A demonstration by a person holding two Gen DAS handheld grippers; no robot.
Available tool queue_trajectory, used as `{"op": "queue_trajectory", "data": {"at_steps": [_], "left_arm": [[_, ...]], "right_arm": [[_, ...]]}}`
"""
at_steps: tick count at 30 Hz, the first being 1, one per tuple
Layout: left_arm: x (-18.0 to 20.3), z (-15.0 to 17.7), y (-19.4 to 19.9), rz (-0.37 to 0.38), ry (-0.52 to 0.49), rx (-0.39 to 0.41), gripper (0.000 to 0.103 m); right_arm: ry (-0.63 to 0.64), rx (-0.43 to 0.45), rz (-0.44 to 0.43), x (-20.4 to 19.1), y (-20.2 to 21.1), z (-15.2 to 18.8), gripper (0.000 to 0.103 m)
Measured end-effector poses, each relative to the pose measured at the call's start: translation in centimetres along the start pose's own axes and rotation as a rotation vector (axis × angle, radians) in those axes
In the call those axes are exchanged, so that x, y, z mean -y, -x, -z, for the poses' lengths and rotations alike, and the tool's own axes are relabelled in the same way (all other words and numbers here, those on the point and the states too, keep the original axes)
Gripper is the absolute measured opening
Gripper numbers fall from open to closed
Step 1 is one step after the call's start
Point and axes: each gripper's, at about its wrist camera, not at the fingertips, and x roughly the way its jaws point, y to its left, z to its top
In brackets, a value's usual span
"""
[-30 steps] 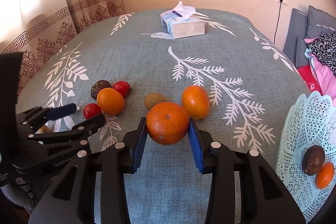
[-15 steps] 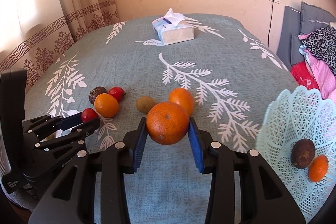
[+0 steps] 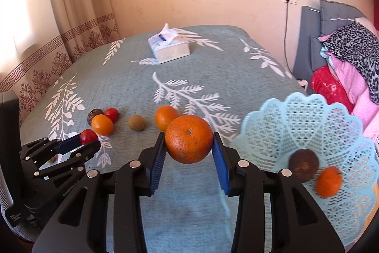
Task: Organize fruits
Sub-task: 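Carry the orange and tomato into the blue basket and open both tools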
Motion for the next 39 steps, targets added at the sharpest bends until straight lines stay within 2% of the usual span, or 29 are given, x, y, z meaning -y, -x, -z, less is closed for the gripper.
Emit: {"op": "queue_trajectory", "data": {"at_steps": [11, 23, 28, 39], "left_arm": [[3.0, -0.1, 1.5, 0.021, -0.056, 0.025, 0.029], [5.9, -0.3, 2.7, 0.037, -0.11, 0.042, 0.029], [7.0, -0.6, 3.0, 0.042, -0.13, 0.052, 0.029], [10.2, -1.8, 3.7, 0.095, -0.171, 0.069, 0.029]], "right_arm": [[-0.055, 0.029, 0.077, 4.0, 2.6, 0.5, 0.04], [-0.145, -0.012, 0.147, 8.6, 3.3, 2.0, 0.041], [-0.165, 0.014, 0.16, 9.5, 4.1, 2.1, 0.051], [-0.23, 0.056, 0.209, 12.3, 5.9, 2.2, 0.051]]}}
